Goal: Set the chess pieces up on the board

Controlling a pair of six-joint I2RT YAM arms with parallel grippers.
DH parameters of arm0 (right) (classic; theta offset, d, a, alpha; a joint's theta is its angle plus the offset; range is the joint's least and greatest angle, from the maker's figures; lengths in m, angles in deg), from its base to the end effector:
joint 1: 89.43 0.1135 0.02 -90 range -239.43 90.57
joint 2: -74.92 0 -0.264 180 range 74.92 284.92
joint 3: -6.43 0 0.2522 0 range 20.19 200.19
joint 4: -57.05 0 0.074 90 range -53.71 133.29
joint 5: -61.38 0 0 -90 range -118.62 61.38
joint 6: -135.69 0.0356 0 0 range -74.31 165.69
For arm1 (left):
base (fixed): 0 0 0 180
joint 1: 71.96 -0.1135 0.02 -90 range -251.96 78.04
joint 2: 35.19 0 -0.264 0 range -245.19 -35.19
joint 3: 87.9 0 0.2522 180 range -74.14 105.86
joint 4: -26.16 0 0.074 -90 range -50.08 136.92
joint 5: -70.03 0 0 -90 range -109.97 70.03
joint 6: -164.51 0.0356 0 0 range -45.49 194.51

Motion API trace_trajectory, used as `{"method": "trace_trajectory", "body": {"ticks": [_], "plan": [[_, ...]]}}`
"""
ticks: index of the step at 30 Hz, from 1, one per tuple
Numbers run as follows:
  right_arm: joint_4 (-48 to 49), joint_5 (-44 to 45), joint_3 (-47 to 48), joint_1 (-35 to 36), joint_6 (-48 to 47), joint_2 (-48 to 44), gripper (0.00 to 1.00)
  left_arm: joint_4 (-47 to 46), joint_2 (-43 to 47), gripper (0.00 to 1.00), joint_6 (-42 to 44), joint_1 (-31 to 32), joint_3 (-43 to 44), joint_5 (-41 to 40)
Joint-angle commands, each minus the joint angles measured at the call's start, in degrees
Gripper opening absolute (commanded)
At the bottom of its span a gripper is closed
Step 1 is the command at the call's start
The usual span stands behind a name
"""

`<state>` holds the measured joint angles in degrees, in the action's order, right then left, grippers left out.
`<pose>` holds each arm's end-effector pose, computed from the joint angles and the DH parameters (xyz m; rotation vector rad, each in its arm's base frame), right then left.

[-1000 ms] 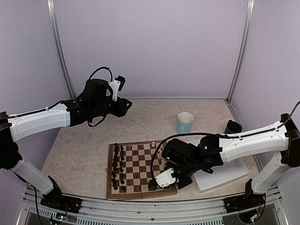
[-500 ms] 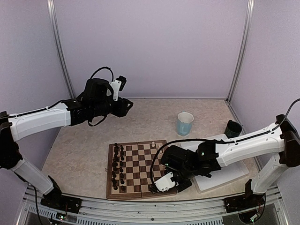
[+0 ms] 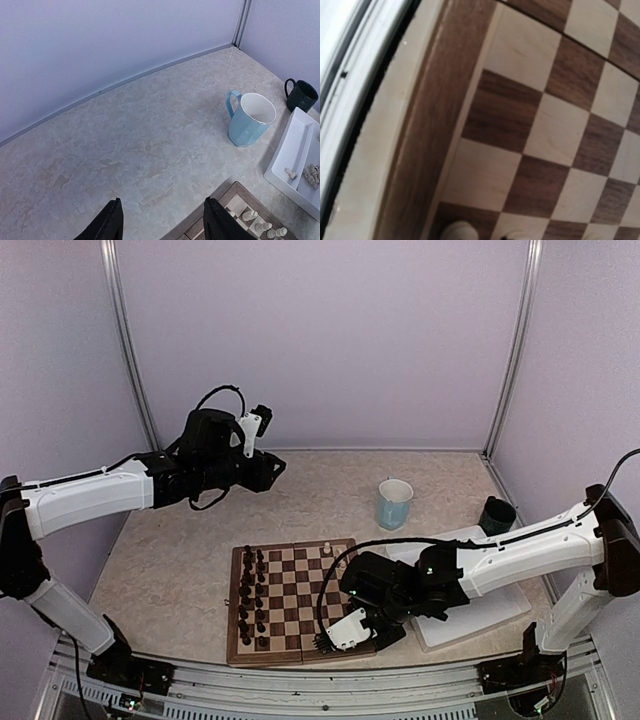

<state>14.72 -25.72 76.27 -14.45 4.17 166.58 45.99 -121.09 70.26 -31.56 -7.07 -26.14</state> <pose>0.0820 0.2985 0.1851 -2.2818 1.4304 0.1126 0.2702 -0.2249 0.3085 0.5615 1.9448 -0.3897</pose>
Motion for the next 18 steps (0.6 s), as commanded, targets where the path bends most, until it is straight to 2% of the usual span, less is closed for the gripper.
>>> {"method": "trace_trajectory", "body": {"ticks": [1, 18], "plan": [[-0.5, -0.3, -0.1, 1.1, 0.1, 1.1, 0.12, 0.6, -0.7, 0.55, -0.3, -0.4, 2.4, 1.0], [-1.4, 0.4, 0.1, 1.4, 0.0, 0.5, 0.31, 1.0, -1.3, 0.55, -0.2, -0.4, 2.7, 1.2]]}}
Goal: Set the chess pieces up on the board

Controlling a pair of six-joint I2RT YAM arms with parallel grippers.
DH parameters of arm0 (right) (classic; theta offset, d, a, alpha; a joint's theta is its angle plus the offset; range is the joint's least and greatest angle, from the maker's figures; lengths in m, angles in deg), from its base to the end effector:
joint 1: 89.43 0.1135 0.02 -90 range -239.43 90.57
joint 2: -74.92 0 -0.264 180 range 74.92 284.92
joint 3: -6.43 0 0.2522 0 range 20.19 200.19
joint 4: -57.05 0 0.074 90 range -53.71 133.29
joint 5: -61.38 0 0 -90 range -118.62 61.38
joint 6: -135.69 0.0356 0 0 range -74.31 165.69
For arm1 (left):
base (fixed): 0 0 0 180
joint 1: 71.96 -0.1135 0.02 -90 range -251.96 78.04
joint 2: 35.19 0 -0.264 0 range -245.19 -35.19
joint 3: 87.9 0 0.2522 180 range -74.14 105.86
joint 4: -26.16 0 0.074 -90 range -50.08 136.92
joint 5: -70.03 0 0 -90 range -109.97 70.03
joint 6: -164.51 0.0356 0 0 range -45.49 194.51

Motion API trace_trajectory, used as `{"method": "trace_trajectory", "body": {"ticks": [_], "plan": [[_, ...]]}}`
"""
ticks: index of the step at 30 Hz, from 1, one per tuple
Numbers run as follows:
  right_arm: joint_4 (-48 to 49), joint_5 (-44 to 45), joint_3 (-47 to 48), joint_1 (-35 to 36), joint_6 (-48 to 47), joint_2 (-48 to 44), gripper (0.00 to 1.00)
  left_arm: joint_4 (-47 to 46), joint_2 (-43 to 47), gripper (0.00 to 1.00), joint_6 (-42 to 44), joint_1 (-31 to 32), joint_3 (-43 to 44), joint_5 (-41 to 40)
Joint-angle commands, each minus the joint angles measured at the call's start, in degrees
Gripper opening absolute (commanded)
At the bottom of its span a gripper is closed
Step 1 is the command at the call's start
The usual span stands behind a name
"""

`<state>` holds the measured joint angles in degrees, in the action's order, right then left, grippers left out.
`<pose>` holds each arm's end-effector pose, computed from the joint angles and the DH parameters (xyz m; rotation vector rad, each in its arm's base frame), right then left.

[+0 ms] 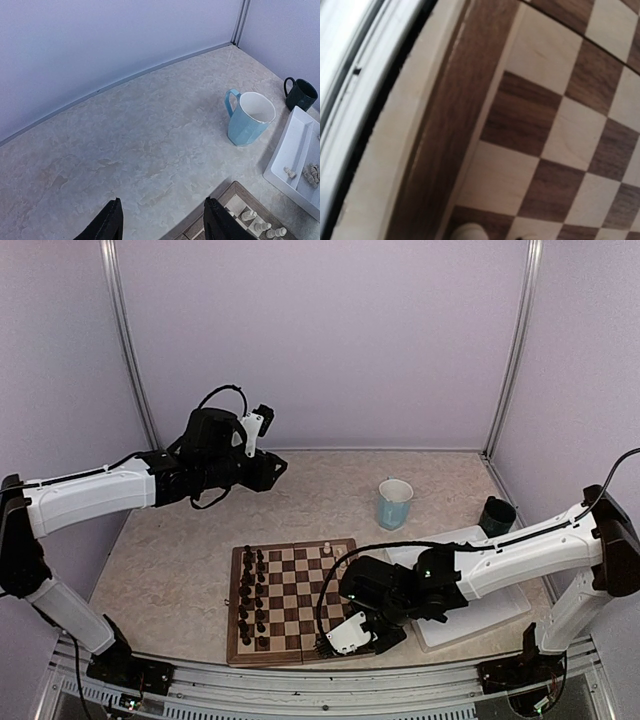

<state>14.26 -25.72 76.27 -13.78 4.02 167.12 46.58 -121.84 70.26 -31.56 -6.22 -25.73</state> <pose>0.0784 0.2993 0.1820 -2.3069 1.4225 0.1089 0.2724 -0.2272 0.3083 0.5692 1.9525 -0.3936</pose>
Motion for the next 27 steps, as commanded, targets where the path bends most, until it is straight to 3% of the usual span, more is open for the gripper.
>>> {"method": "trace_trajectory", "body": {"ticks": [1, 8, 11, 17, 21, 27], "plan": [[-1.1, 0.5, 0.4, 0.7, 0.3, -0.4, 0.32, 0.5, -0.5, 0.55, -0.2, -0.4, 1.8, 0.8], [-7.1, -1.9, 5.0, 0.4, -0.4, -4.1, 0.44, 0.2, -0.7, 0.55, 0.1, -0.4, 1.7, 0.5], [-10.0, -6.1, 7.2, -3.1, 0.5, -6.6, 0.44, -1.5, -0.2, 0.55, -0.1, -0.3, 0.6, 1.8], [-9.9, -13.8, 5.3, -21.5, 1.2, -15.1, 0.33, -2.7, 1.1, 0.54, 3.5, 4.5, 0.4, 3.0], [-8.1, -16.5, 0.7, -33.6, 0.4, -19.0, 0.30, -2.0, 0.5, 0.54, 4.1, 8.2, 1.9, 3.7], [-4.1, -18.2, -8.6, -43.8, -1.6, -21.0, 0.24, -2.0, -0.7, 0.54, 4.1, 10.9, 2.3, 5.4]]}}
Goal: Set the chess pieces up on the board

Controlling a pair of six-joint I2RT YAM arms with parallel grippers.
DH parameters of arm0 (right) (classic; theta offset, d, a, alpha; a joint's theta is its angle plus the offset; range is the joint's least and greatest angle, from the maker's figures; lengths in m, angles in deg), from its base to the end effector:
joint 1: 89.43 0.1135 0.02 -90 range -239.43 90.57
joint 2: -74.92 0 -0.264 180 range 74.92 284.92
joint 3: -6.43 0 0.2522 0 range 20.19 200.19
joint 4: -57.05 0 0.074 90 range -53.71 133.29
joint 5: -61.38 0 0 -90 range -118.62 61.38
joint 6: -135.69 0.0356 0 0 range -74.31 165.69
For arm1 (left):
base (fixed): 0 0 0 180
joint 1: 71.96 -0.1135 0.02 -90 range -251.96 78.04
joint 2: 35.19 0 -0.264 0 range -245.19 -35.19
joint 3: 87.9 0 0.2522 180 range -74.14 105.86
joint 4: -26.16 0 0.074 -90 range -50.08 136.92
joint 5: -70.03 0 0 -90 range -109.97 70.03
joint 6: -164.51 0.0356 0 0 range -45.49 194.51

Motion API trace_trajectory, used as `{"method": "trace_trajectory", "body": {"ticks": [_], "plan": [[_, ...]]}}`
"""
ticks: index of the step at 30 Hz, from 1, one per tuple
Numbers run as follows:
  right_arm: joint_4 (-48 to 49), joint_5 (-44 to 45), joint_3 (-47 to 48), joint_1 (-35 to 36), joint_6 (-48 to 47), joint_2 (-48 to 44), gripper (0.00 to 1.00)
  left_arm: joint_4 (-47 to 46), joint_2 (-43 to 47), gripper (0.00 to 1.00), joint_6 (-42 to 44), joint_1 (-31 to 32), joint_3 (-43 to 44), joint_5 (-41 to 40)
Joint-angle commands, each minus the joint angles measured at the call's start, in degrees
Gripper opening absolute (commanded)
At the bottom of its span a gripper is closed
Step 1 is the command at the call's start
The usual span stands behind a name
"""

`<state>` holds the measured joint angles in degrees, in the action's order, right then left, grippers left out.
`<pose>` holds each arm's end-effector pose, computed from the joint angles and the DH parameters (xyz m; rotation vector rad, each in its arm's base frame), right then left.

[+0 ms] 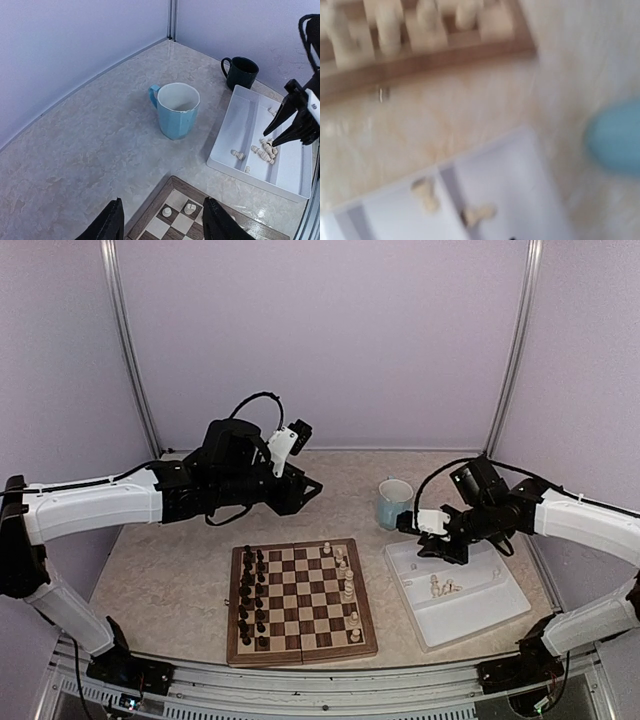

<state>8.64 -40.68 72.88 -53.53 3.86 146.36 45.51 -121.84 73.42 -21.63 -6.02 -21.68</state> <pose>0.1998 0.1538 0.2545 -1.6271 1.8806 0.2197 0.2280 -0.2733 0.3113 0.8293 1.8569 -0.5442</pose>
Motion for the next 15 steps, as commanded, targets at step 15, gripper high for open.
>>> {"method": "trace_trajectory", "body": {"ticks": [15], "plan": [[-2.6, -3.8, -5.3, -12.3, 7.0, 9.6, 0.37, -1.3, -2.6, 0.54, -2.4, 5.3, 2.2, 1.9]]}}
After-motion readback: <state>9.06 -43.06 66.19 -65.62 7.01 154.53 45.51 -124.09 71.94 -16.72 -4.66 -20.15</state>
